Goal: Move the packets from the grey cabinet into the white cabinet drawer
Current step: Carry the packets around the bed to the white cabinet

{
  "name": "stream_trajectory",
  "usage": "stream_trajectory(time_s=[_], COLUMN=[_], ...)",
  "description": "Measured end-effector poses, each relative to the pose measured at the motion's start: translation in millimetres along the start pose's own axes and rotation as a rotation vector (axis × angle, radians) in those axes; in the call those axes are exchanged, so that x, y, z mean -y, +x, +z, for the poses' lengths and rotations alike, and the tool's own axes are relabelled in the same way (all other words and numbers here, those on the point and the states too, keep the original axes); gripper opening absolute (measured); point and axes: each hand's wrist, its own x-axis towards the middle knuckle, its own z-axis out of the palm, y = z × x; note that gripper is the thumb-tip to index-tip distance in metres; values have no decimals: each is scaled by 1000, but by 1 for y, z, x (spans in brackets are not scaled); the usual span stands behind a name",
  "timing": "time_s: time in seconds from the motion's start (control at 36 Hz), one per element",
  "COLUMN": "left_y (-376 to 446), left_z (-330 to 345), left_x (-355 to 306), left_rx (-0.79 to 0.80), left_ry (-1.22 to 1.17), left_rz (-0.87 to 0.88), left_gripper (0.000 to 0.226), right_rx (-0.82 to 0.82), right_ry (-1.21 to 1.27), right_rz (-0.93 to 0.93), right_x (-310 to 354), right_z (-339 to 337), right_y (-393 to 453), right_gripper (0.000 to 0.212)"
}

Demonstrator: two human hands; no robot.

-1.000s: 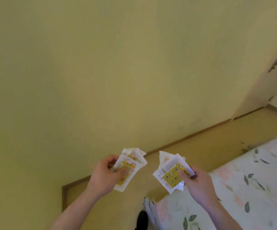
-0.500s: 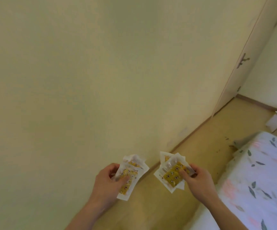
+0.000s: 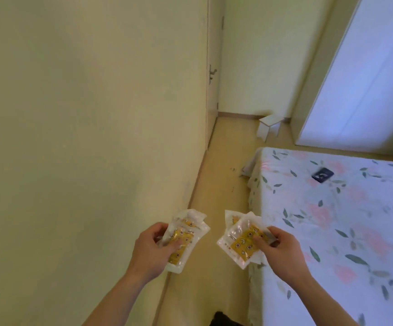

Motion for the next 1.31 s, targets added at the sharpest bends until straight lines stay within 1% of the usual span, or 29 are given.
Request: stream_trajectory(time_s=[0.14, 0.31, 0.36, 0.44, 0.61, 0.75, 0.89, 1.0, 1.14, 1.31], left_y=[76, 177, 213, 264, 357, 438, 536, 619, 718, 816], left_z=[33, 78, 92, 113, 141, 149, 163, 175, 194, 239], left_x=[-32, -71, -84, -107, -155, -189, -214, -233, -263, -319], left_rx=[126, 201, 206, 203, 186, 157, 186, 212, 298, 436], left_ry=[20, 36, 31, 36, 20, -4, -23, -49, -51, -6], left_rz=[47, 79, 70, 49, 69, 87, 91, 104, 121, 161], left_gripper=[18, 19, 20, 21, 18, 19, 18, 18, 19, 21], right_rx=[-139, -210, -207, -200, -200, -195, -212, -254, -353, -457], right_ry=[18, 34, 46, 54, 10, -4, 6, -4, 24, 22], right_rz=[78, 119, 139, 151, 145, 85, 86, 107, 160, 233], right_x=[-8, -17, -15, -9, 16, 48, 65, 77, 91, 104], right_z=[-22, -38, -45, -61, -93, -109, -109, -103, -102, -118], right_y=[43, 137, 174, 232, 347, 434, 524, 594, 668, 732], right_gripper=[9, 13, 17, 17, 20, 28, 15, 21, 16, 28])
